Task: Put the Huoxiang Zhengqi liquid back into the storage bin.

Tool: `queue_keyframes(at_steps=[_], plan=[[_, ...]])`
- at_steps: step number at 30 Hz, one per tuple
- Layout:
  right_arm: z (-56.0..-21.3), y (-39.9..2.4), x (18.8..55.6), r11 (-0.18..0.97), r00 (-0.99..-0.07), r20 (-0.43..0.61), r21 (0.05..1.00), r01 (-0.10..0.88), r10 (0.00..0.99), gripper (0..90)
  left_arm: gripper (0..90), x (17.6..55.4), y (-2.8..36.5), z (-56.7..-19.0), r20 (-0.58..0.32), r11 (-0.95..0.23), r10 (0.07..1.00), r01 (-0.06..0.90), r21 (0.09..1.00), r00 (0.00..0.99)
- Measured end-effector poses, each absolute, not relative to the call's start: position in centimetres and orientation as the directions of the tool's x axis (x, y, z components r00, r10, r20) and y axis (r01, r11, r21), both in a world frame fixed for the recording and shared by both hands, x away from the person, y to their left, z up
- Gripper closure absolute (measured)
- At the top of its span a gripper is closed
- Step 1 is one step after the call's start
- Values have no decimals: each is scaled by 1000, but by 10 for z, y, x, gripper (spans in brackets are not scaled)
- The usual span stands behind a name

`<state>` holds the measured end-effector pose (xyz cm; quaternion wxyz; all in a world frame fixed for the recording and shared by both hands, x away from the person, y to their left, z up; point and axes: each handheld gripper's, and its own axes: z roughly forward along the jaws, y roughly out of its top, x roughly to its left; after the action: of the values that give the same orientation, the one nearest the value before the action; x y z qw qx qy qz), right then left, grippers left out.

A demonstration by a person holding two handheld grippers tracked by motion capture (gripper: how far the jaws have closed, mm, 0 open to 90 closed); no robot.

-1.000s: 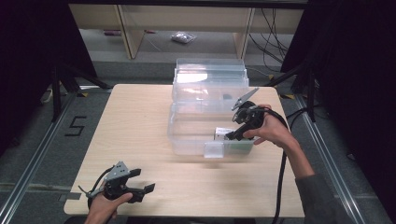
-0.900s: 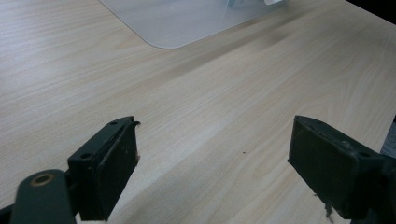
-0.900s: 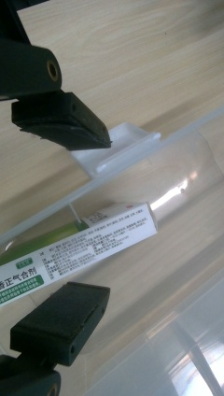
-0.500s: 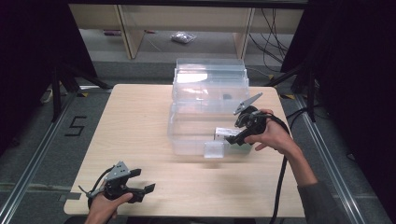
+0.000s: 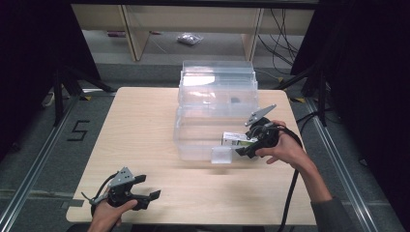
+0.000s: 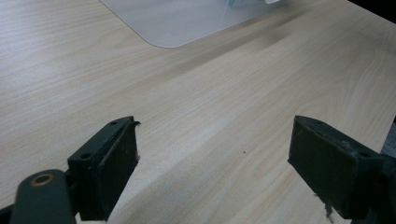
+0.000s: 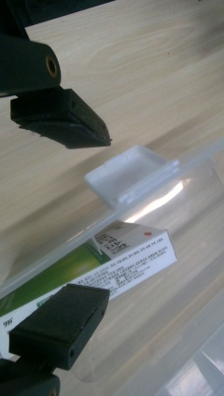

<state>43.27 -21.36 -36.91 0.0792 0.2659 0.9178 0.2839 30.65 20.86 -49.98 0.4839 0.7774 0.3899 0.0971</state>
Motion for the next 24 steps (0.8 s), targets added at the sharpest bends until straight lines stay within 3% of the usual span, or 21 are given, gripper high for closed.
queue_keyframes(at_steps=[24], plan=[[-383, -212, 408, 637, -833, 32, 628, 446, 552, 182, 149, 307, 208, -500, -226, -227, 700, 511, 829, 677]])
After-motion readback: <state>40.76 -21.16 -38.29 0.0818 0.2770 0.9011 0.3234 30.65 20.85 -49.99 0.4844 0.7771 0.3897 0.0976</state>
